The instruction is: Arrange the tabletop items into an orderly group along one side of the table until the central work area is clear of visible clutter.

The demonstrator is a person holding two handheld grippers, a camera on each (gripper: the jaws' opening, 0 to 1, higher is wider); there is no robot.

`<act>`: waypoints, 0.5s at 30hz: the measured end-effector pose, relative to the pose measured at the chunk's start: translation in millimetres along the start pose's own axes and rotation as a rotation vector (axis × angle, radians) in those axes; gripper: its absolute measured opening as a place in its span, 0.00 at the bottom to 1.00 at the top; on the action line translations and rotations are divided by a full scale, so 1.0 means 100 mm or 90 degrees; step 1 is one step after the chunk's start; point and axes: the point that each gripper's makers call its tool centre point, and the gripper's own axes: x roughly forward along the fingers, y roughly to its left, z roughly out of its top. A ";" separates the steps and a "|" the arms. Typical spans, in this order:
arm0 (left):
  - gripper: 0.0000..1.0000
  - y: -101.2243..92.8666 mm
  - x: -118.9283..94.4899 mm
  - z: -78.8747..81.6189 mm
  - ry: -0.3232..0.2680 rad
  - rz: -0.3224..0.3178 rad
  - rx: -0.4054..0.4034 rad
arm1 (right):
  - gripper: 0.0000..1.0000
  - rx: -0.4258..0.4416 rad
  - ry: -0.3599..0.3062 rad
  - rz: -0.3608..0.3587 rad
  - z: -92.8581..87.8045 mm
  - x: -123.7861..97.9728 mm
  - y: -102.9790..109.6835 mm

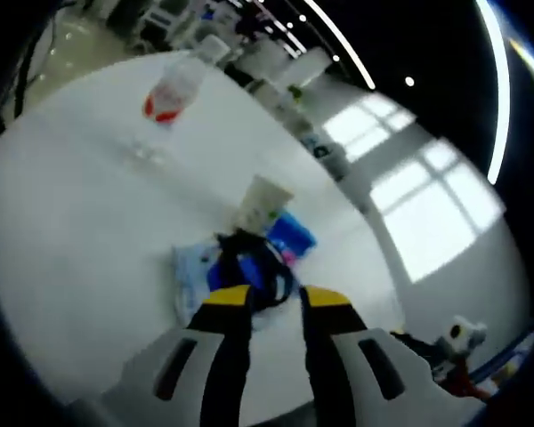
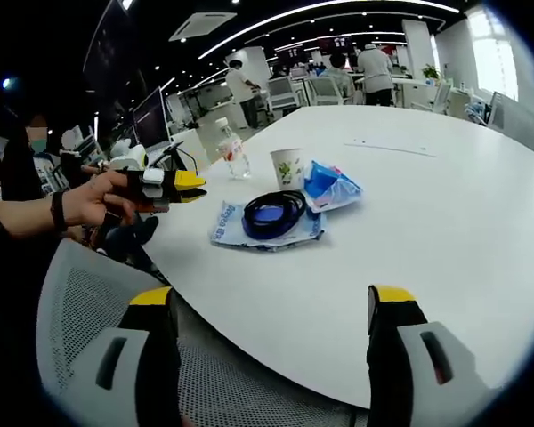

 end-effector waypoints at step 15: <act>0.45 0.07 -0.10 -0.32 0.112 0.060 0.196 | 0.88 0.002 0.018 0.056 -0.06 0.06 0.15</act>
